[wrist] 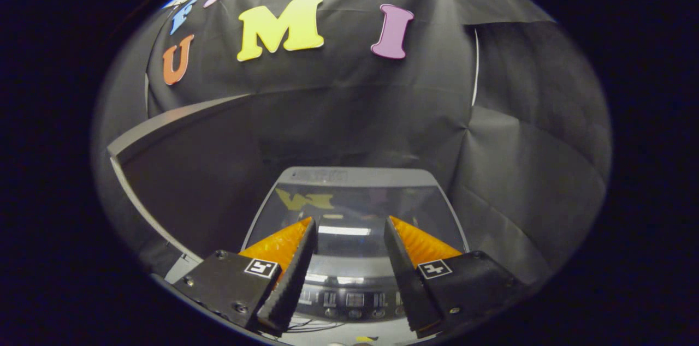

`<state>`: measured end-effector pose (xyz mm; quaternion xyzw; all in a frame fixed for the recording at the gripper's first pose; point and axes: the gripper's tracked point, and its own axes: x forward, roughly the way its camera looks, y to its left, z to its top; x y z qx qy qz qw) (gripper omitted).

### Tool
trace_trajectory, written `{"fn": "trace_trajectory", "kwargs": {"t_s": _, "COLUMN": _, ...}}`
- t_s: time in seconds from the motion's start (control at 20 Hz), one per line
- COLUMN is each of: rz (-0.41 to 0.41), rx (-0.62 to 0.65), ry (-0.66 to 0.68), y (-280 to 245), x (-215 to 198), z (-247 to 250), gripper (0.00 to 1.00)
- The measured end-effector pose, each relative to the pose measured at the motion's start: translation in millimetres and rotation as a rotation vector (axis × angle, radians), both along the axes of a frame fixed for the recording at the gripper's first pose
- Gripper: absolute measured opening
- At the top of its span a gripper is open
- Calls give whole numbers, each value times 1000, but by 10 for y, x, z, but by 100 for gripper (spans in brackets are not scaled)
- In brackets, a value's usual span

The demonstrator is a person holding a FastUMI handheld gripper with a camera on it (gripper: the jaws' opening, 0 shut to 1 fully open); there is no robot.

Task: Put the clothes into the washing machine and then close the washing machine lid.

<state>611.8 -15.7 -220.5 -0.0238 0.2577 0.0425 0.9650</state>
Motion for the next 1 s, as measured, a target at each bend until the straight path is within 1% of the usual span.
{"fn": "trace_trajectory", "kwargs": {"t_s": 0.15, "rz": -43, "rx": -11, "ry": -8, "y": -60, "x": -720, "z": 42, "gripper": 79}}
{"fn": "trace_trajectory", "kwargs": {"t_s": 0.3, "rz": -109, "rx": 0, "ry": -52, "y": -103, "x": -1604, "z": 231, "gripper": 79}}
{"fn": "trace_trajectory", "kwargs": {"t_s": 0.35, "rz": -120, "rx": -6, "ry": -66, "y": -75, "x": -1898, "z": 303, "gripper": 79}}
{"fn": "trace_trajectory", "kwargs": {"t_s": 0.45, "rz": -122, "rx": -30, "ry": -105, "y": 71, "x": -2433, "z": 459, "gripper": 82}}
{"fn": "trace_trajectory", "kwargs": {"t_s": 0.7, "rz": -111, "rx": -9, "ry": -188, "y": 321, "x": -3641, "z": 969, "gripper": 82}}
{"fn": "trace_trajectory", "kwargs": {"t_s": 0.85, "rz": -80, "rx": -15, "ry": -233, "y": 426, "x": -4130, "z": 1192, "gripper": 82}}
{"fn": "trace_trajectory", "kwargs": {"t_s": 1.0, "rz": -51, "rx": -39, "ry": -257, "y": 437, "x": -4410, "z": 1311, "gripper": 82}}
